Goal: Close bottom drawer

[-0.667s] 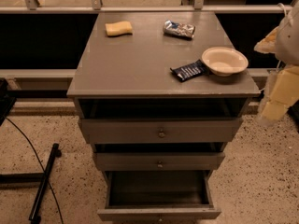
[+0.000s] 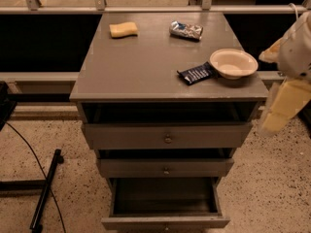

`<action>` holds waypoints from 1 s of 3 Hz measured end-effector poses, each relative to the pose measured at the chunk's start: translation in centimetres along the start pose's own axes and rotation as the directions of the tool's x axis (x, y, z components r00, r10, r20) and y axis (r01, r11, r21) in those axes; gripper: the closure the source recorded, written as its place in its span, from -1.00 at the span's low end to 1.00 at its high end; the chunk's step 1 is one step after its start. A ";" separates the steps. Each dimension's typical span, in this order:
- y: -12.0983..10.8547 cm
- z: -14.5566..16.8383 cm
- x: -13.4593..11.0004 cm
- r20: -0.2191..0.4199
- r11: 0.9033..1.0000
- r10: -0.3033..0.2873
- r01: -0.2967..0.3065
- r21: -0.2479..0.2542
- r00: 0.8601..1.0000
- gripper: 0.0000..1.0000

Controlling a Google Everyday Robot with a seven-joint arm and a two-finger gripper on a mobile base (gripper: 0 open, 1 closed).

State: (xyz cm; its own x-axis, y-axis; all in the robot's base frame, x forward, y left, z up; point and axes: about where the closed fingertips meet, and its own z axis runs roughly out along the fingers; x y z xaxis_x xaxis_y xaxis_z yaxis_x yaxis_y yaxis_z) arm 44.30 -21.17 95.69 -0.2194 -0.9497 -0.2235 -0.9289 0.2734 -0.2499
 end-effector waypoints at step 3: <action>5.5 17.9 2.8 0.197 0.989 0.112 -0.091 -0.114 0.974 -1.00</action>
Offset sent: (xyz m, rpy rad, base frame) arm 0.0001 0.0263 -0.2424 0.2596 -0.0284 0.0395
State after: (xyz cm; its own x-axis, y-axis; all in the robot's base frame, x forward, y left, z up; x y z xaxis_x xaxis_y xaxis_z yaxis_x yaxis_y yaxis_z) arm 43.90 -19.61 76.85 -0.2593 -0.8642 -0.4313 -0.9329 0.3397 -0.1197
